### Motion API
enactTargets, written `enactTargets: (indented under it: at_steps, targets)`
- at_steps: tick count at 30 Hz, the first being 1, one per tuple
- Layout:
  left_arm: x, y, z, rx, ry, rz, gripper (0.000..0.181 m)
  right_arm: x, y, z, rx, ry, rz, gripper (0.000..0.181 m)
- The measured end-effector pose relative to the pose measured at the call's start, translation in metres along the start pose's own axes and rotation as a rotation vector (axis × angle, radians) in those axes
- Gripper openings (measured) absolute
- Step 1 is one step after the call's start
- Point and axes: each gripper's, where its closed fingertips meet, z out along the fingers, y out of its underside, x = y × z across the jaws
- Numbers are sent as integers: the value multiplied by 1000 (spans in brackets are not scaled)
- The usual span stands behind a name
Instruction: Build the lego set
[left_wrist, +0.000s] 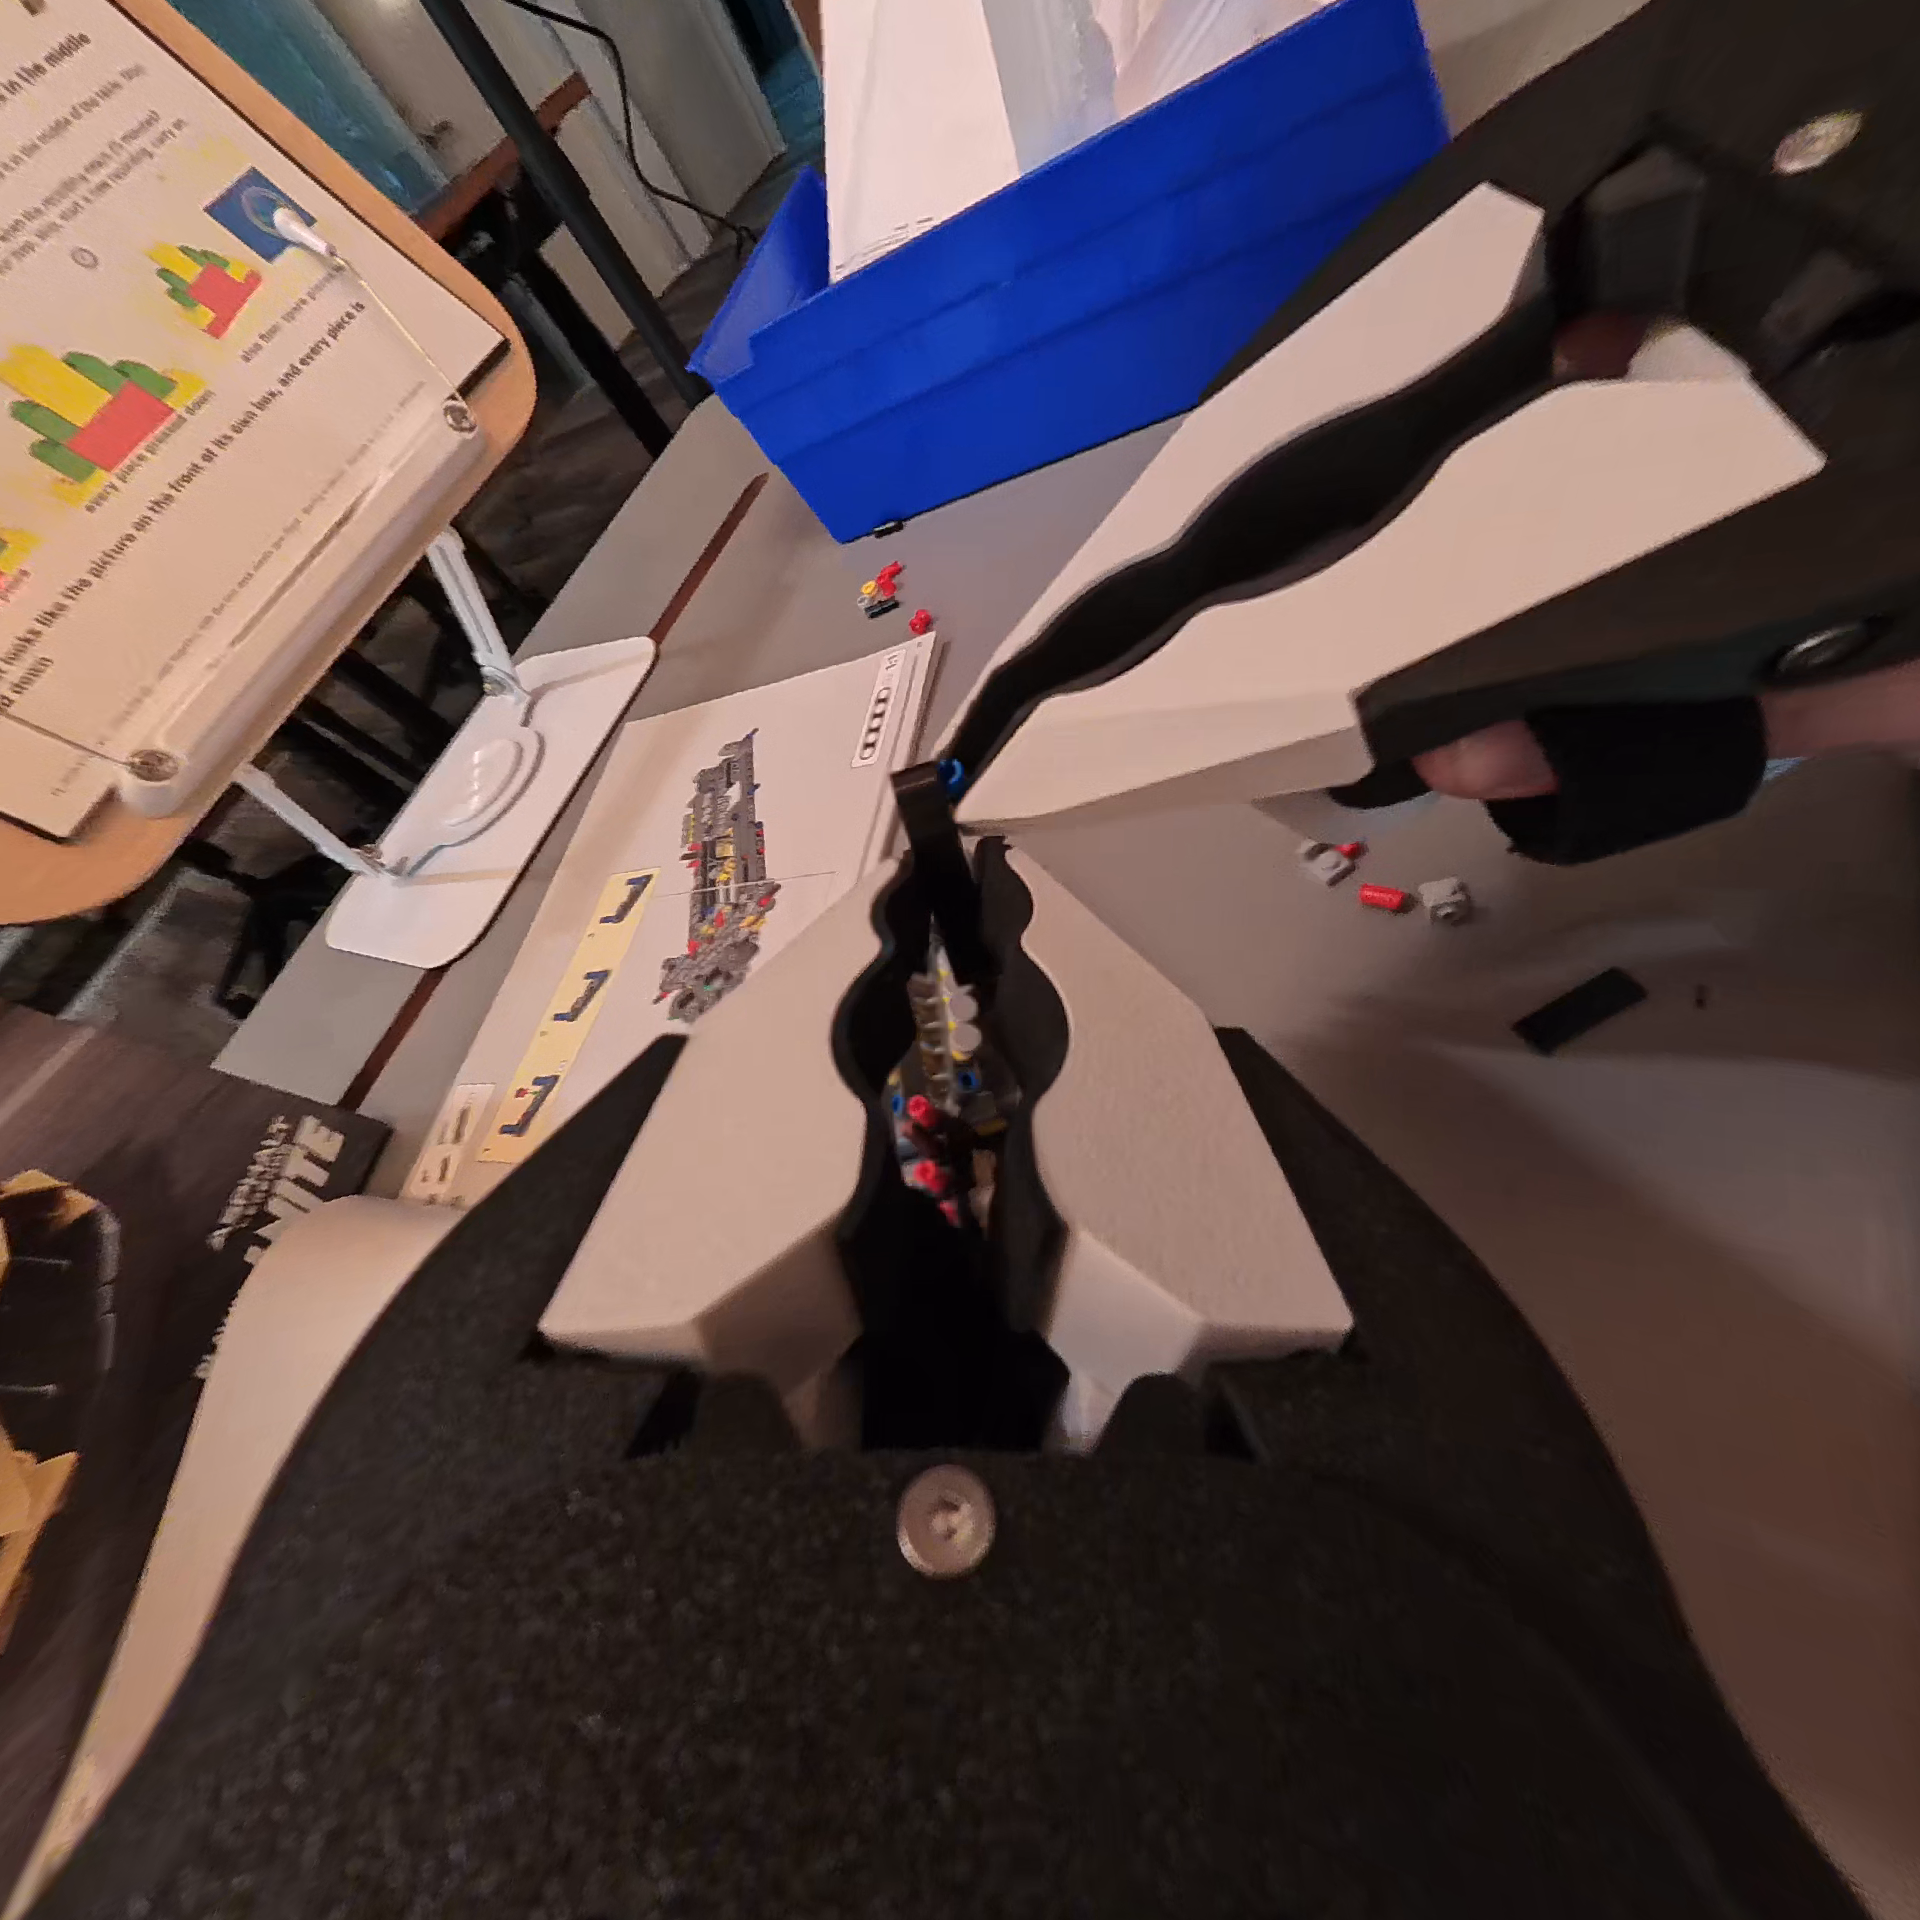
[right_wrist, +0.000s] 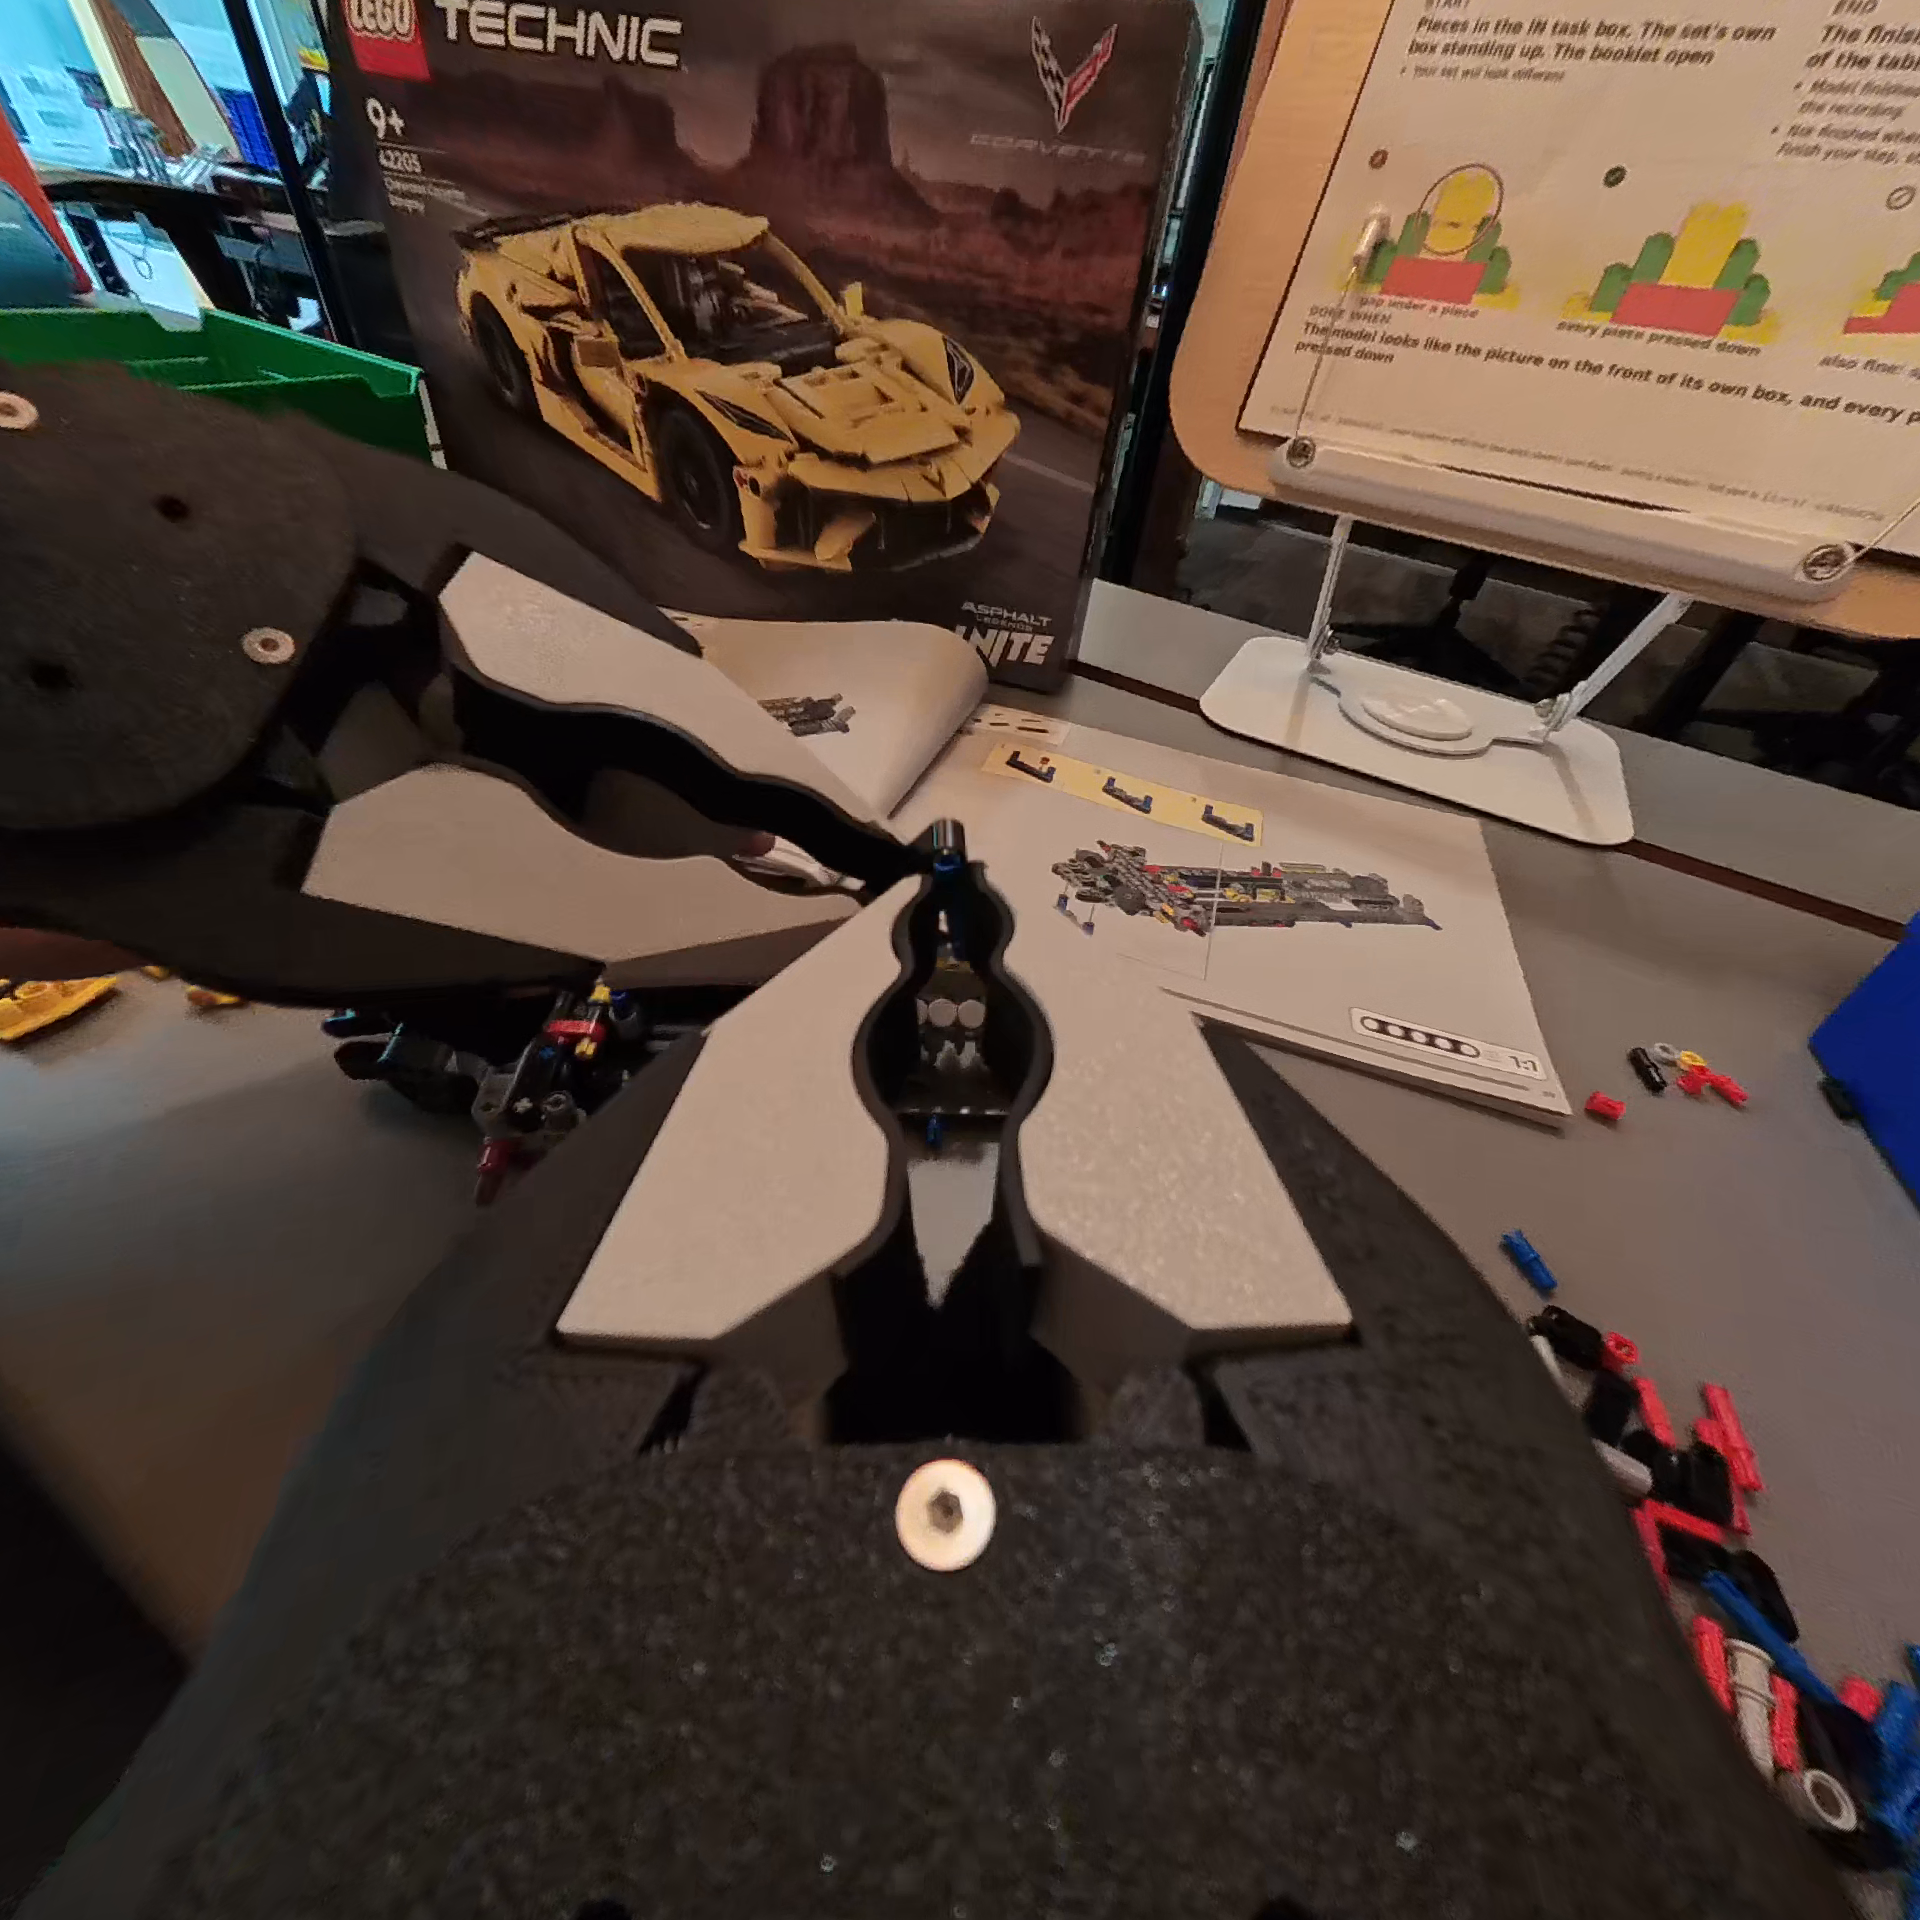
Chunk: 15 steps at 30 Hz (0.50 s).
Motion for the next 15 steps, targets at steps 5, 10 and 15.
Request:
enactTargets:
  at_steps: [5,10,15]
  targets:
    - [-3,2,1,-26,-39,39,7,-1,1,0,-4,-17,13,3]
    - [-11,5,2,-70,-191,288,6,-1,5,2,-16,-67,97,2]
    - [-12,5,1,-82,-200,325,6,-3,6,2,-15,-119,171,3]
